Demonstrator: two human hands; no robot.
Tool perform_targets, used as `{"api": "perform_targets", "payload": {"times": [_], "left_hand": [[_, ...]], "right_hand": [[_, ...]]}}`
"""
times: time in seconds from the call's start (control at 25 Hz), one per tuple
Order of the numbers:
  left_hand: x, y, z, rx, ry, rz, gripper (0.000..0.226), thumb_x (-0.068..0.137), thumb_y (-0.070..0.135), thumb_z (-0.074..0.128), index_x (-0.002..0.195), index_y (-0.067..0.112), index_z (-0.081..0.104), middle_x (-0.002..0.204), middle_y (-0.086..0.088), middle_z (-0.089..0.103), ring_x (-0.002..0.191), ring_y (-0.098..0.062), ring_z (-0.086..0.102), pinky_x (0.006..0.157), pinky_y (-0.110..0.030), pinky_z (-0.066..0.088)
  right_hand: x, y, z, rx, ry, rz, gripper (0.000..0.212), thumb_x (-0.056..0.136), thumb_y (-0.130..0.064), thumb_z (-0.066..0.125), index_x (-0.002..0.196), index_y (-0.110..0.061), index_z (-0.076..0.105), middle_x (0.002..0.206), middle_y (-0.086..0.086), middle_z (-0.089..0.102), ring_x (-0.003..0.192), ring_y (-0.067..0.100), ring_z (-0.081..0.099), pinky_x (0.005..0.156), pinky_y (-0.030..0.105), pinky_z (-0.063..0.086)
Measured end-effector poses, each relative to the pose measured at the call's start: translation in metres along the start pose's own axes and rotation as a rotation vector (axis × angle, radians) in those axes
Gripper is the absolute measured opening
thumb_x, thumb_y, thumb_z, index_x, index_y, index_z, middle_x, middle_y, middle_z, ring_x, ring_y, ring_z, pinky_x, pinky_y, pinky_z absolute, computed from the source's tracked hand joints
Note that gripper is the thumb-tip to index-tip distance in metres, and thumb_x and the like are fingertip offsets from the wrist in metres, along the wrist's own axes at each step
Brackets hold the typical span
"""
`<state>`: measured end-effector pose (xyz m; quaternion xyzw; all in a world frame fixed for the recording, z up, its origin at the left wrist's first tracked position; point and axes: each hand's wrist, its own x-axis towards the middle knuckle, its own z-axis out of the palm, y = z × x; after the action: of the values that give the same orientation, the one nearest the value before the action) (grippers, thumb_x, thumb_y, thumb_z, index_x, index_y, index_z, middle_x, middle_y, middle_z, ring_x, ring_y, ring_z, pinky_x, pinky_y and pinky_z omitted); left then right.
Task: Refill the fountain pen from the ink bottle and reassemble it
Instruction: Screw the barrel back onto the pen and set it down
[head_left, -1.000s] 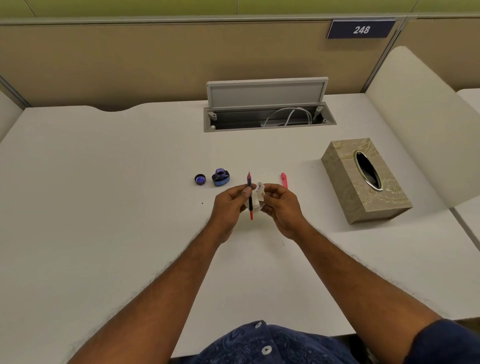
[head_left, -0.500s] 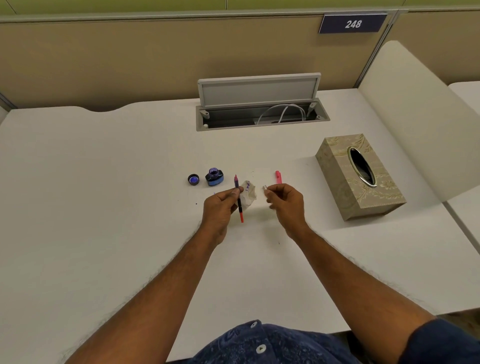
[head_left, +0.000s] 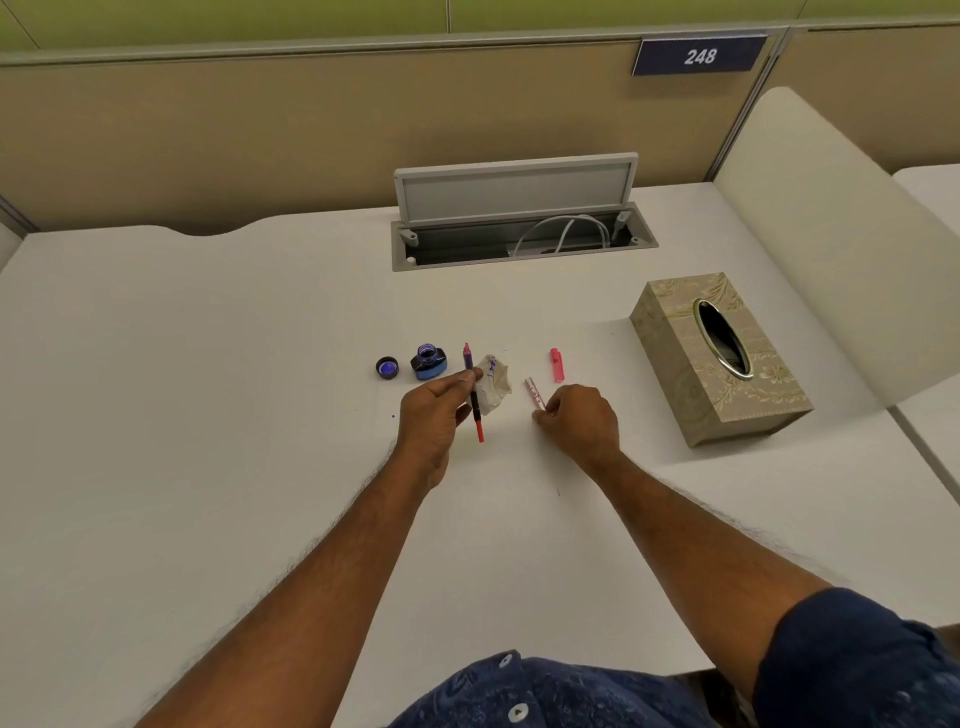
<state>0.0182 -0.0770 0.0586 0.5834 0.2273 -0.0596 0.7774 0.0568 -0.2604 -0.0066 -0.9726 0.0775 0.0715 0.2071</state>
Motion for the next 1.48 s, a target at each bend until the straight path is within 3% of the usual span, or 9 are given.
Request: {"api": "perform_targets", "payload": {"times": [0.12, 0.24, 0.36, 0.52, 0.68, 0.88, 1.36, 1.48], "left_hand": [[0.000, 0.006, -0.001, -0.037, 0.006, 0.012, 0.019, 0.090, 0.015, 0.061, 0.105, 0.007, 0.071, 0.111, -0.008, 0.071, 0.109, -0.025, 0.064, 0.100, -0.039, 0.049], [0.004, 0.014, -0.003, -0.127, 0.032, -0.010, 0.011, 0.088, 0.015, 0.065, 0.096, 0.012, 0.072, 0.101, -0.004, 0.073, 0.103, -0.022, 0.066, 0.095, -0.038, 0.052], [0.008, 0.021, -0.005, -0.191, 0.046, -0.018, 0.008, 0.088, 0.015, 0.065, 0.091, 0.014, 0.073, 0.092, 0.000, 0.073, 0.095, -0.018, 0.066, 0.089, -0.034, 0.052], [0.008, 0.029, -0.006, -0.229, 0.084, -0.020, 0.005, 0.088, 0.016, 0.066, 0.086, 0.016, 0.070, 0.093, -0.003, 0.072, 0.106, -0.023, 0.065, 0.093, -0.037, 0.050], [0.006, 0.031, -0.004, -0.233, 0.101, -0.027, 0.002, 0.087, 0.017, 0.067, 0.086, 0.016, 0.068, 0.096, -0.005, 0.071, 0.112, -0.026, 0.063, 0.100, -0.041, 0.047], [0.004, 0.032, -0.003, -0.227, 0.113, -0.015, 0.003, 0.087, 0.017, 0.066, 0.087, 0.016, 0.068, 0.095, -0.005, 0.071, 0.109, -0.026, 0.063, 0.101, -0.043, 0.047], [0.006, 0.037, -0.004, -0.213, 0.139, 0.031, 0.005, 0.086, 0.021, 0.067, 0.091, 0.020, 0.068, 0.092, 0.001, 0.070, 0.095, -0.021, 0.066, 0.089, -0.036, 0.051], [0.005, 0.037, -0.004, -0.194, 0.136, 0.041, 0.011, 0.086, 0.022, 0.067, 0.096, 0.017, 0.068, 0.095, -0.001, 0.070, 0.097, -0.022, 0.065, 0.092, -0.037, 0.051]], "right_hand": [[-0.003, 0.001, -0.003, 0.000, -0.029, 0.017, 0.017, 0.076, -0.031, 0.064, 0.078, -0.015, 0.071, 0.080, 0.002, 0.070, 0.076, 0.022, 0.066, 0.069, 0.034, 0.055], [-0.017, -0.002, -0.009, 0.313, -0.042, -0.017, 0.011, 0.076, -0.029, 0.074, 0.075, -0.018, 0.072, 0.073, -0.003, 0.071, 0.065, 0.011, 0.064, 0.062, 0.028, 0.052], [-0.050, -0.012, -0.018, 0.610, -0.089, -0.180, 0.010, 0.078, -0.023, 0.079, 0.079, -0.015, 0.074, 0.074, -0.006, 0.071, 0.064, 0.003, 0.061, 0.060, 0.012, 0.046], [-0.082, -0.022, -0.019, 0.734, -0.117, -0.280, 0.008, 0.077, -0.024, 0.080, 0.079, -0.018, 0.074, 0.075, -0.007, 0.072, 0.066, 0.004, 0.060, 0.060, 0.014, 0.043], [-0.089, -0.033, -0.018, 0.773, -0.083, -0.288, 0.011, 0.077, -0.027, 0.079, 0.078, -0.018, 0.074, 0.074, -0.007, 0.072, 0.067, 0.006, 0.061, 0.062, 0.019, 0.045], [-0.086, -0.042, -0.019, 0.811, -0.049, -0.264, 0.012, 0.078, -0.026, 0.080, 0.079, -0.015, 0.074, 0.073, -0.006, 0.071, 0.065, 0.005, 0.060, 0.058, 0.013, 0.043], [-0.086, -0.037, -0.016, 0.756, -0.067, -0.248, 0.012, 0.077, -0.028, 0.079, 0.078, -0.018, 0.074, 0.073, -0.008, 0.071, 0.066, 0.003, 0.060, 0.059, 0.012, 0.044], [-0.085, -0.038, -0.015, 0.761, -0.066, -0.244, 0.012, 0.078, -0.029, 0.079, 0.078, -0.018, 0.074, 0.072, -0.009, 0.070, 0.066, 0.003, 0.060, 0.059, 0.011, 0.044]]}}
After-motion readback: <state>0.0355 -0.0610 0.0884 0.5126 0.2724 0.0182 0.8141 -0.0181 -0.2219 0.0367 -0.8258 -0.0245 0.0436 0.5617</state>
